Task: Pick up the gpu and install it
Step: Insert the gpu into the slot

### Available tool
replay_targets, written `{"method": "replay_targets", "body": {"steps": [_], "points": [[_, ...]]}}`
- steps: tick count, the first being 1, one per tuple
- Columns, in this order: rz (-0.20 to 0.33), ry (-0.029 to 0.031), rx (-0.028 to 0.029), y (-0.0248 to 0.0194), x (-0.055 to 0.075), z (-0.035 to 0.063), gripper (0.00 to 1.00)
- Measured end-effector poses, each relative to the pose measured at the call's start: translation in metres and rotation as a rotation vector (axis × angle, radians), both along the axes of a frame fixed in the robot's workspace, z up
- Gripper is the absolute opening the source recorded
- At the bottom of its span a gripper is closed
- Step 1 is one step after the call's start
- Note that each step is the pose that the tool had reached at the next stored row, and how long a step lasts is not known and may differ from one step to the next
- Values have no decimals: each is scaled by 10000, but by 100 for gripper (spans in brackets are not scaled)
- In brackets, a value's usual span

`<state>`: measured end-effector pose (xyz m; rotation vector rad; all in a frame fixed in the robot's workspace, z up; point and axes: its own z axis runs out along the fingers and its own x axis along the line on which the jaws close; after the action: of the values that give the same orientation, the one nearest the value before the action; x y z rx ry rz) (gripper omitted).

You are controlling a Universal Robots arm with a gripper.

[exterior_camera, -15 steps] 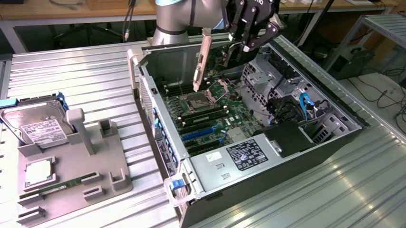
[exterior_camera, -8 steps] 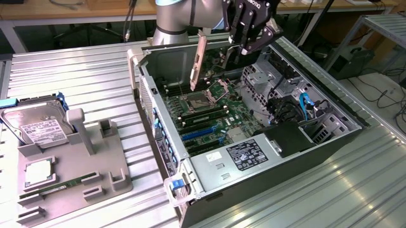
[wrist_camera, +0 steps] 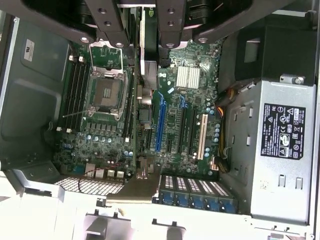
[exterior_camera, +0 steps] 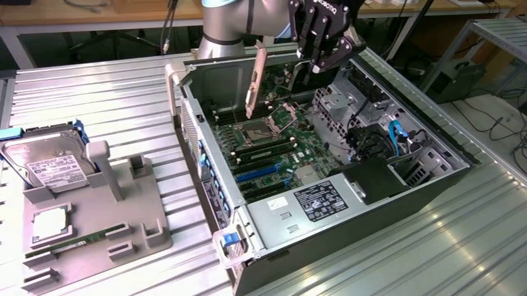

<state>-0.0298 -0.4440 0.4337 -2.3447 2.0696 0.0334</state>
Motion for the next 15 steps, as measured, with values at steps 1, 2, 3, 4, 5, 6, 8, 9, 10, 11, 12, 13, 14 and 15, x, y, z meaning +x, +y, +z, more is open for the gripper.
{"method": "replay_targets", "body": {"steps": [1, 2, 3, 4, 5, 6, 8, 9, 10, 11, 12, 13, 14, 15], "points": [[0, 0, 0, 0, 0, 0, 27], [-1, 0, 0, 0, 0, 0, 27], [0, -1, 0, 0, 0, -1, 27], [0, -1, 3, 0, 0, -5, 27], [0, -1, 1, 0, 0, -9, 27], [0, 0, 0, 0, 0, -12, 27], [-1, 0, 1, 1, 1, -40, 27], [-1, 0, 1, 1, 0, -54, 27], [0, 0, 2, 1, 1, -70, 27], [-6, 0, 0, 1, 1, -89, 27], [-27, 0, 0, 1, 1, -106, 27], [-54, 0, 0, 1, 1, -119, 27], [-96, 0, 1, 1, 1, -139, 27], [-146, 0, 0, 2, 1, -167, 27]]}}
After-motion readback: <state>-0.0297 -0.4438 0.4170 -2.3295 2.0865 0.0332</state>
